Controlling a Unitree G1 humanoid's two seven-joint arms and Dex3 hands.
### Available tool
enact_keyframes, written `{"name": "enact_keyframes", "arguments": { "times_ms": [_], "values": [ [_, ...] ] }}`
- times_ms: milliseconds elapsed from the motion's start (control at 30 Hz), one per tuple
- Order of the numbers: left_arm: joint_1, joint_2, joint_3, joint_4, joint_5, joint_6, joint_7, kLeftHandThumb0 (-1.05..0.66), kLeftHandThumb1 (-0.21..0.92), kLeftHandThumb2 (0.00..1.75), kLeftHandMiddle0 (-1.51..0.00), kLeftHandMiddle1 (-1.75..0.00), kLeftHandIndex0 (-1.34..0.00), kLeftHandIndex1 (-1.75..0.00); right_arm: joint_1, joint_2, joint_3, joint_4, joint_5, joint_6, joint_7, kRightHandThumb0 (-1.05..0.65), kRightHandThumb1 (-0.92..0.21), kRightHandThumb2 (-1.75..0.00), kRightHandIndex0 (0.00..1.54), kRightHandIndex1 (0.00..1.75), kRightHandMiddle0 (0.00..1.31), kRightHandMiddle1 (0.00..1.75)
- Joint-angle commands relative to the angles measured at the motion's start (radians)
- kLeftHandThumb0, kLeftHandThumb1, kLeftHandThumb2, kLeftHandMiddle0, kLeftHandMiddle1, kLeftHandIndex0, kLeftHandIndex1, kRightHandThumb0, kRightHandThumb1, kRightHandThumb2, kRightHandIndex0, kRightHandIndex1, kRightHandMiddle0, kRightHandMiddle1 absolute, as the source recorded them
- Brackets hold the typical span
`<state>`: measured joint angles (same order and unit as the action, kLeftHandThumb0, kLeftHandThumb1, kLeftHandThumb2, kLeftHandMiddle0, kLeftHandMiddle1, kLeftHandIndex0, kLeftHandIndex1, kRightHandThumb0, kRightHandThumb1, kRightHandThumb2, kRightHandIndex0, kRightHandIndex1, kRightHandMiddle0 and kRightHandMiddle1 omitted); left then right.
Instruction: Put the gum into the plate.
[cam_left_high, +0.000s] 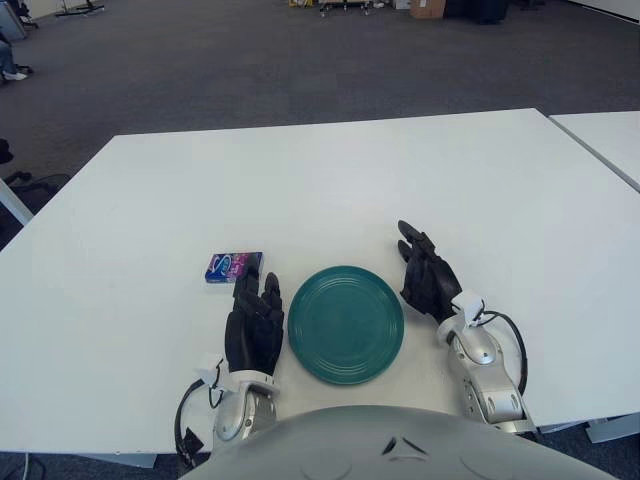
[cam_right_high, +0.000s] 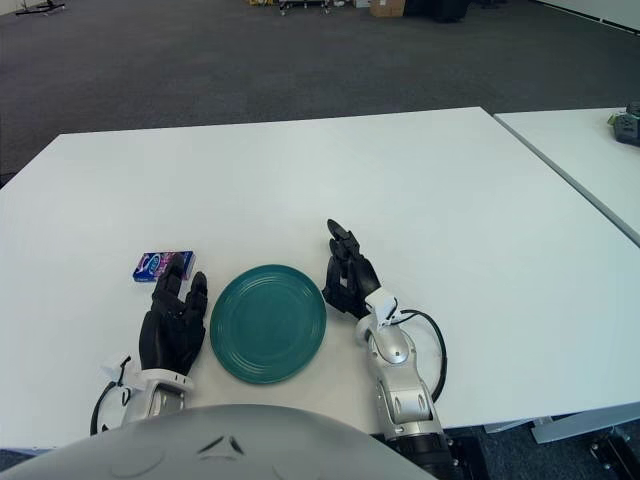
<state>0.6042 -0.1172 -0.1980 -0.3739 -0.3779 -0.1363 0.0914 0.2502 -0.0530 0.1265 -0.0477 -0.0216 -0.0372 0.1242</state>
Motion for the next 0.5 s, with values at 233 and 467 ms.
{"name": "enact_keyframes", "arguments": {
  "times_ms": [233, 467],
  "values": [
    [-0.138, 0.03, 0.087, -0.313, 0.08, 0.261, 0.137, -0.98, 0.92, 0.84, -0.48, -0.11, -0.14, -0.94, -0.001, -0.009, -0.015, 0.089, 0.01, 0.02, 0.015, -0.92, -0.92, -1.0, 0.11, 0.0, 0.0, 0.27],
    [-0.318, 0.136, 0.2, -0.303, 0.238, 0.406, 0.164, -0.88, 0.92, 0.6, -0.42, -0.6, -0.19, -1.06, -0.017, -0.007, -0.022, 0.116, 0.012, 0.004, 0.022, -0.9, -0.92, -1.0, 0.11, 0.0, 0.0, 0.27]
  ]
}}
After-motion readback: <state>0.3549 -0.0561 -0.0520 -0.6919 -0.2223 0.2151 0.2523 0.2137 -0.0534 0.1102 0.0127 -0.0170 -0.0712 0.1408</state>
